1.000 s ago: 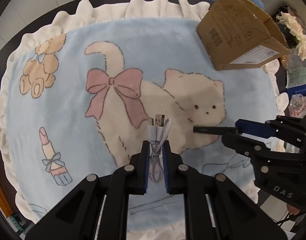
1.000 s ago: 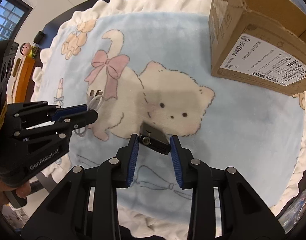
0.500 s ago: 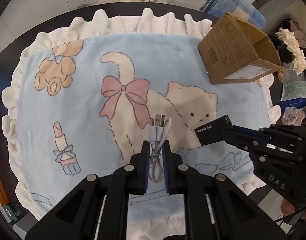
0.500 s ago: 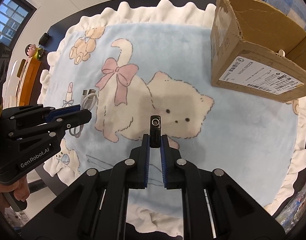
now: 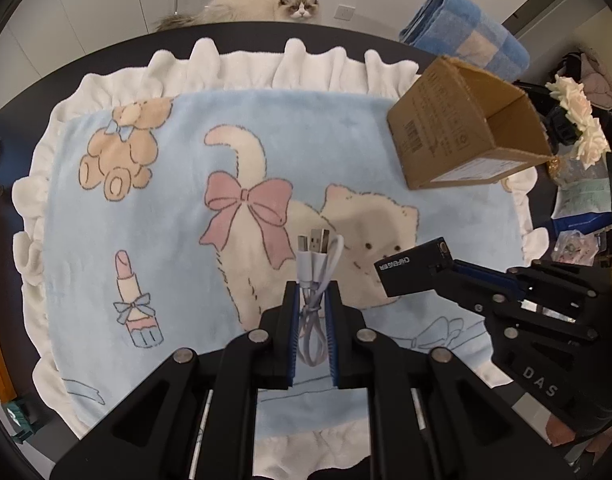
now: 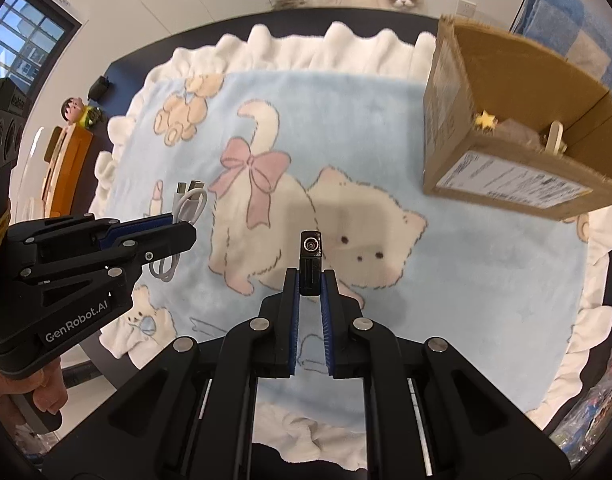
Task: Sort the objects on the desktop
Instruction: 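Lift the cable and power bank and carry both over the cardboard box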
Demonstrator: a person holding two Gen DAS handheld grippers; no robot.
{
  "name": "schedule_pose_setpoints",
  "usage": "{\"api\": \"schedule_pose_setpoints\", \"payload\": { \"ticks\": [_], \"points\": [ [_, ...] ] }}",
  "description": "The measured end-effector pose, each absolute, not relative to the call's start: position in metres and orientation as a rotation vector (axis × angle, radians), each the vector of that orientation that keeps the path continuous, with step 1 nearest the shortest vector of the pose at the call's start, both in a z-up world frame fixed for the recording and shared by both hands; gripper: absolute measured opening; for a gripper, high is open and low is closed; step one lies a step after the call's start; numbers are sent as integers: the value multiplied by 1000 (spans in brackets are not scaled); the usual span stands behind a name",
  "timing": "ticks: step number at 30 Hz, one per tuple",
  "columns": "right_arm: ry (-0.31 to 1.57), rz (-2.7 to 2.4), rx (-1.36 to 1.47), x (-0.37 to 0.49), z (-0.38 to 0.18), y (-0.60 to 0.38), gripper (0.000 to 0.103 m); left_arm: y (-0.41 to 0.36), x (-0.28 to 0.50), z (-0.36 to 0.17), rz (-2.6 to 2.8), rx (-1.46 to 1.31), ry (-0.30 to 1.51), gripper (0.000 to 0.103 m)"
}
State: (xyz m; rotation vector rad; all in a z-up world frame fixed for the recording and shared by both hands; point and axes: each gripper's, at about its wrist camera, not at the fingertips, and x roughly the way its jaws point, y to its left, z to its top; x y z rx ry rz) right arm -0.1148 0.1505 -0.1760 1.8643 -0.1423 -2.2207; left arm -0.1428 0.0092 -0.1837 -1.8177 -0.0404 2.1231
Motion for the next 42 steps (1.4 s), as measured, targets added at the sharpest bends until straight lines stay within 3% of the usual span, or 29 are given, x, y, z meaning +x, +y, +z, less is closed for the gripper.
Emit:
{"api": "schedule_pose_setpoints", "payload": {
  "ticks": [21, 42],
  "points": [
    [-136, -2339, 1731, -149, -104, 179, 10, 30, -172, -118, 2193, -1758, -117, 12],
    [-174, -2437, 1684, -175, -63, 274, 10, 121, -202, -91, 2164, -1706, -94, 12]
  ]
}}
